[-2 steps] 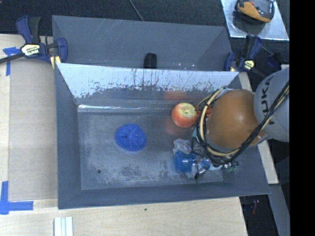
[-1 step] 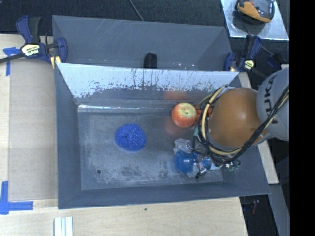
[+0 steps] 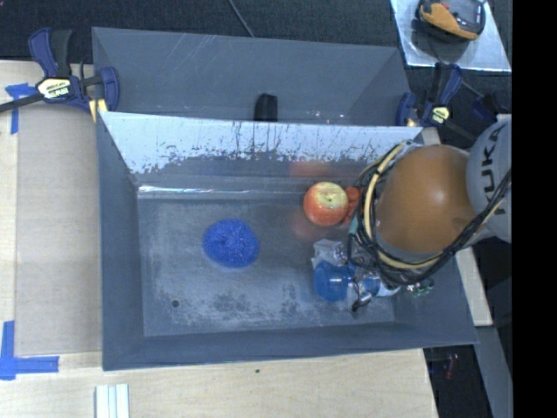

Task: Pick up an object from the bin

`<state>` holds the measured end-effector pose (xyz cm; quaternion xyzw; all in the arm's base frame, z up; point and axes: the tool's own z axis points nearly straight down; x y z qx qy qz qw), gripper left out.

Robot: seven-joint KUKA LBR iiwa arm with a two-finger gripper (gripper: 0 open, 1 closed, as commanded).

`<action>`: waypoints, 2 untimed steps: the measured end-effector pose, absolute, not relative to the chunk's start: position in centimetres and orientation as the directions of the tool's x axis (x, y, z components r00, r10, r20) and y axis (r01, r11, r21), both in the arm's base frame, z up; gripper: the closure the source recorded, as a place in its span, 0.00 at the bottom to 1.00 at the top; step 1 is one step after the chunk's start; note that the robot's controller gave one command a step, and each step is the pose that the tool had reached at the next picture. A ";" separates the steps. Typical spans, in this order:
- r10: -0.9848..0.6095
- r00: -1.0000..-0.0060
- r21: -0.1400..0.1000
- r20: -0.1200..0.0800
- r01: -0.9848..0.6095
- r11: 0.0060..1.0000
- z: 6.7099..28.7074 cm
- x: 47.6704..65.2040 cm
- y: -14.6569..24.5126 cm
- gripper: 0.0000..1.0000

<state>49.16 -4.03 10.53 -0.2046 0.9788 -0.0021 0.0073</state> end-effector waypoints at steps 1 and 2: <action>-0.399 -0.917 -0.005 -0.011 -0.399 0.917 14.0 49.1 -4.0 1.00; -0.398 -0.917 -0.009 -0.018 -0.398 0.917 17.0 49.3 -4.1 1.00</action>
Offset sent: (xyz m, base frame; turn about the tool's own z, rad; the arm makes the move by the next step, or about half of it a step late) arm -0.0007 0.0000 0.0663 0.0009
